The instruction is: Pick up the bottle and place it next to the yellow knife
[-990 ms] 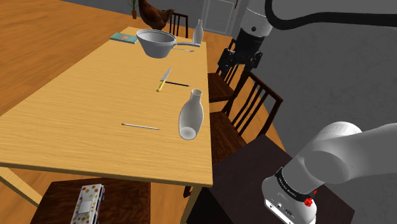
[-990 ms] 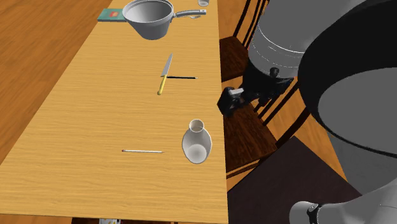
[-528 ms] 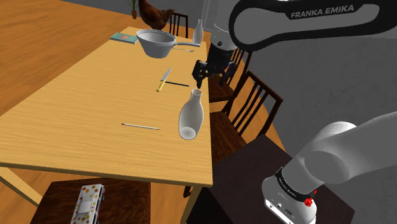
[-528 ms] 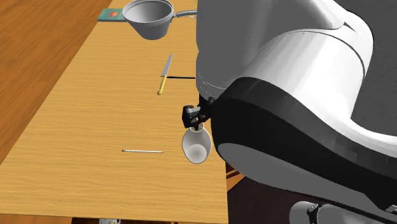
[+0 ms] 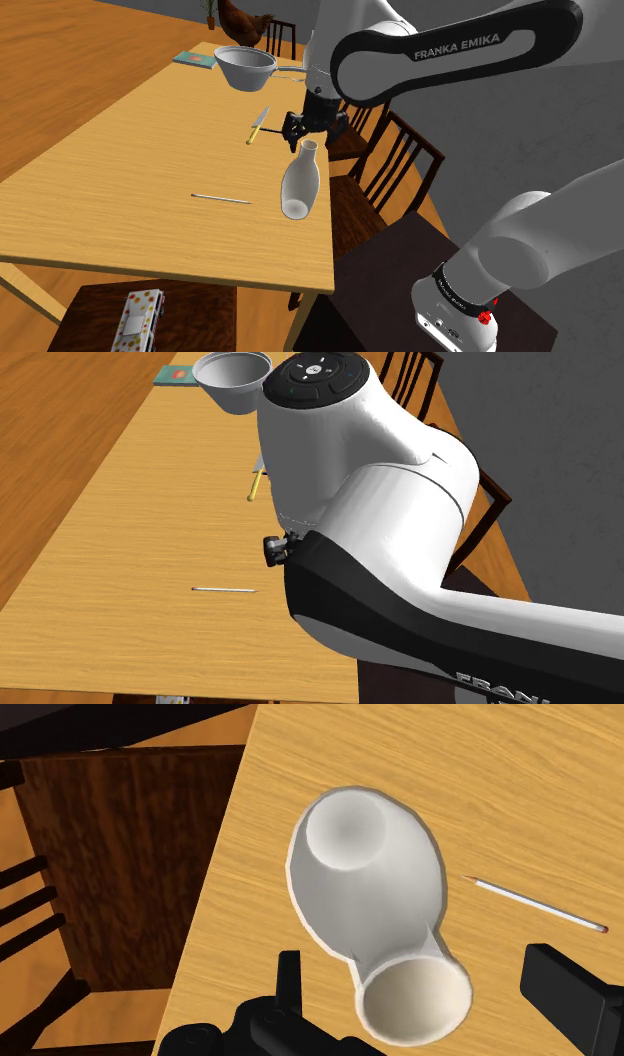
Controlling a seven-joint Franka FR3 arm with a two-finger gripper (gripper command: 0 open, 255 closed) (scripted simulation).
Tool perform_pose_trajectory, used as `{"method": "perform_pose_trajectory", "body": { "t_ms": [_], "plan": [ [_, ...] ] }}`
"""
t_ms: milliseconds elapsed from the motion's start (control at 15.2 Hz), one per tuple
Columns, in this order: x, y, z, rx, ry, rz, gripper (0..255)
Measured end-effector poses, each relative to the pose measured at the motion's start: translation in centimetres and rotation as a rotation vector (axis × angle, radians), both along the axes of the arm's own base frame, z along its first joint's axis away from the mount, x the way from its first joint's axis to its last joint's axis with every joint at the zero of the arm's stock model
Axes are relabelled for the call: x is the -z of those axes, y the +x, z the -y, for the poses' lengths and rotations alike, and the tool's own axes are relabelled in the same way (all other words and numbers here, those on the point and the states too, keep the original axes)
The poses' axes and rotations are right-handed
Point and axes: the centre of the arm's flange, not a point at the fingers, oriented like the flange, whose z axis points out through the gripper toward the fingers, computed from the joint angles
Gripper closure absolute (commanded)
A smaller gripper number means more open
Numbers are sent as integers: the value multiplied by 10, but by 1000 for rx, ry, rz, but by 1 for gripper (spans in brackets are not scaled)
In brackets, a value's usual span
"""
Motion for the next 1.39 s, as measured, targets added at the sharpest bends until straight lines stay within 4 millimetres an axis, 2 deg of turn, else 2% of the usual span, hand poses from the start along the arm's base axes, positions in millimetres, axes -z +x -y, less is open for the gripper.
{"method": "perform_pose_trajectory", "body": {
  "t_ms": [198,594,660,1386],
  "plan": [
    [16,2,1,0,0,0,0],
    [20,2,1,0,0,1,0],
    [20,2,1,0,0,1,255],
    [18,2,1,0,0,0,255]
  ]
}}
